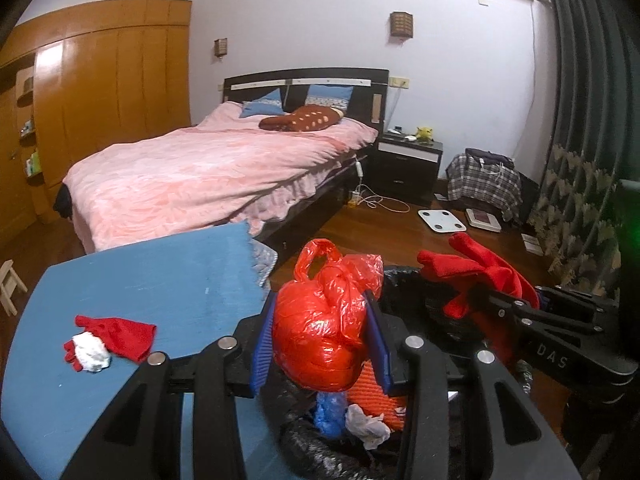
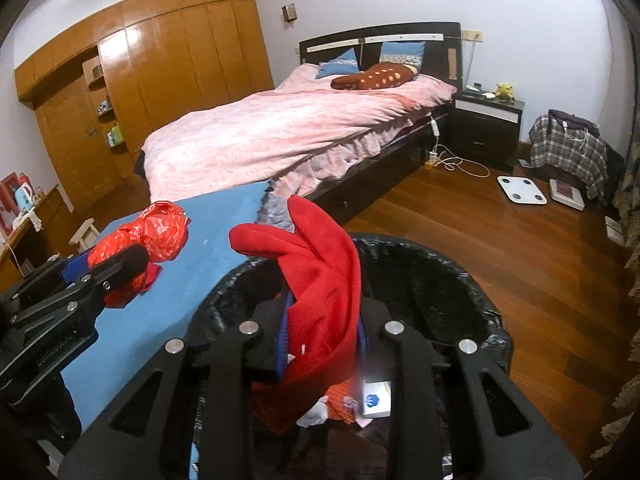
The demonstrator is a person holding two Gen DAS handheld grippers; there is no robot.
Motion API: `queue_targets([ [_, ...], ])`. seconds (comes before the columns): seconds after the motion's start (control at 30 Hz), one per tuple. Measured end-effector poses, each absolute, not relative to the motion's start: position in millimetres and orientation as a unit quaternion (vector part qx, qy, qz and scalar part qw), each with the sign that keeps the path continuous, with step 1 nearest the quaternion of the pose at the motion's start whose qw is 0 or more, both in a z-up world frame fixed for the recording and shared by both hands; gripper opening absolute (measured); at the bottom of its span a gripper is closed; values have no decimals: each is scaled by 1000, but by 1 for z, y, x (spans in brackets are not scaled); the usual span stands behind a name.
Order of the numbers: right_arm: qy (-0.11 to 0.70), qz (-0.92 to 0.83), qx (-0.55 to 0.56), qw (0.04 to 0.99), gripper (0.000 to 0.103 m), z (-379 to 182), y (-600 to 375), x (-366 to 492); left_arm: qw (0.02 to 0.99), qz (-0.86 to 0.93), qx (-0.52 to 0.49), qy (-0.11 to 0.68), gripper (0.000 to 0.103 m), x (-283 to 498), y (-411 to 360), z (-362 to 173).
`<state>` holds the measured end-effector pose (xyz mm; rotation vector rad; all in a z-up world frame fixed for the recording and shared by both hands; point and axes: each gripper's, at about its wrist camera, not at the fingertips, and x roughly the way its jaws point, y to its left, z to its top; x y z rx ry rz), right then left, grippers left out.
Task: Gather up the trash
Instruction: 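Open both tools to drop the red bag and glove into the bin, then move both open tools back over the table toward the remaining glove and tissue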
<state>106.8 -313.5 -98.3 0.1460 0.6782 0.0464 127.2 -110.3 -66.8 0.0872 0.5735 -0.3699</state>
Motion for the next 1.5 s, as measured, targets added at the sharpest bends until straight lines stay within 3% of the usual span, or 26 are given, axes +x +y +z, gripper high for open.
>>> queue_targets([
  [0.43,354,-1,74,932,27,-124,-336,121,929,-202,56,304,41,148,-142,-88],
  [0.53,362,-7,75,929,31,-130,-339,125,924,-213,57,314,47,152,-145,-92],
  [0.67,364,-18,71,928,50,-135,-343,122,920,-218,46,324,62,153,-143,-94],
  [0.83,357,-33,68,931,87,-136,-348,116,922,-204,38,326,73,151,-130,-93],
  [0.93,345,-35,67,936,94,-134,-346,112,926,-192,34,322,81,149,-121,-89],
  [1.1,337,-23,70,939,96,-127,-335,113,935,-164,30,312,90,145,-94,-81],
  [1.5,339,25,52,939,96,-119,-283,122,948,-92,16,305,92,135,-25,-77],
])
